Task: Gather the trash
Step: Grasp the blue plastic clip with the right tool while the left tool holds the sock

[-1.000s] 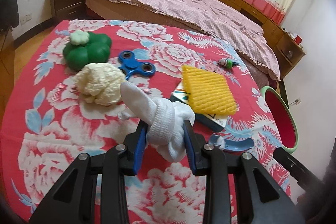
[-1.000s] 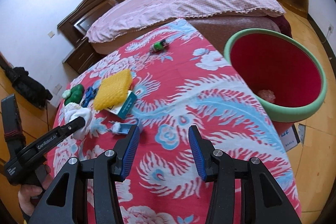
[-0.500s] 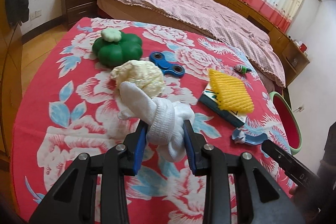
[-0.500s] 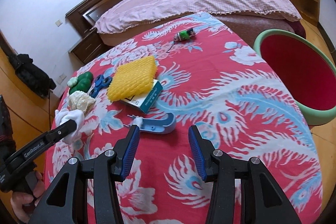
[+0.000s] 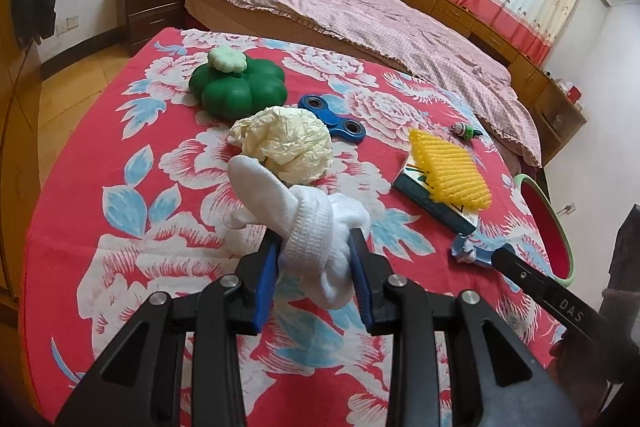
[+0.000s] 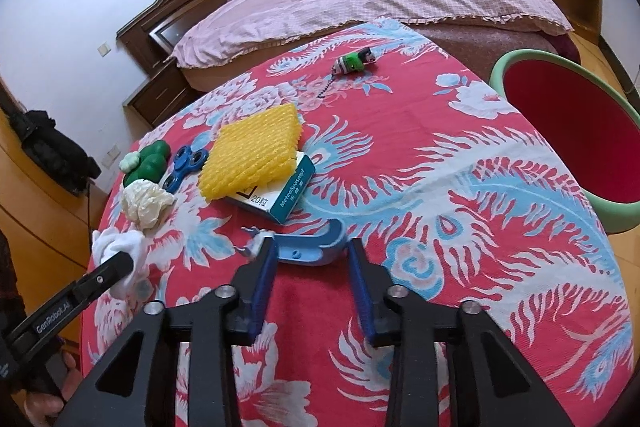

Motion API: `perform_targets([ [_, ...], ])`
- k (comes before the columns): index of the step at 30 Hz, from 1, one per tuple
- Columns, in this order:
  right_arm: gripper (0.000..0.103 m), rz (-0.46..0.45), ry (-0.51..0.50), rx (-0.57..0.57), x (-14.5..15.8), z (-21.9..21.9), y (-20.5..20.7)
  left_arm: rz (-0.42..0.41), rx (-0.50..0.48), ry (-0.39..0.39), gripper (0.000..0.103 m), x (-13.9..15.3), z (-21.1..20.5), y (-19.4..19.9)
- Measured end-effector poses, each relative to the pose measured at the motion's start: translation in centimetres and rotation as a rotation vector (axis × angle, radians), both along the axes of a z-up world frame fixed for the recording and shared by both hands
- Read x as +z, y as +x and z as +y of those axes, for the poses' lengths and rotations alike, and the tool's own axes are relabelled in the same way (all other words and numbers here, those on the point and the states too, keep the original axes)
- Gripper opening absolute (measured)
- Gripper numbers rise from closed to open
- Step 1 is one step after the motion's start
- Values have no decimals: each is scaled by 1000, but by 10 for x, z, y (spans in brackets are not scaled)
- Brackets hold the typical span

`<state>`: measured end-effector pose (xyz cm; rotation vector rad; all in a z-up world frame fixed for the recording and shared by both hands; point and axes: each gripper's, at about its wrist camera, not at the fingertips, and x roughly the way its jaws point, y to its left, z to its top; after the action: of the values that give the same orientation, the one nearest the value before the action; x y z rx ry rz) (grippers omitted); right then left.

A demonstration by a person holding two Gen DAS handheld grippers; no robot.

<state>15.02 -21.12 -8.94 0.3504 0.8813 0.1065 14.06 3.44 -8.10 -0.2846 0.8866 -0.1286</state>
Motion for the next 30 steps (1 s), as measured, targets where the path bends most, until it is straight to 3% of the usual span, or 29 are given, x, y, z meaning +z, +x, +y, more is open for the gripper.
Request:
perform_targets([
  [3, 14, -3, -8, -8, -1, -1, 1, -2, -3, -3, 34, 0, 0, -1],
  [17, 13, -60, 7, -49, 12, -19, -14, -16, -29, 3, 34, 10, -14, -4],
  [30, 13, -105, 63, -118, 27, -57, -35, -15, -108, -5, 34, 23, -51, -4],
])
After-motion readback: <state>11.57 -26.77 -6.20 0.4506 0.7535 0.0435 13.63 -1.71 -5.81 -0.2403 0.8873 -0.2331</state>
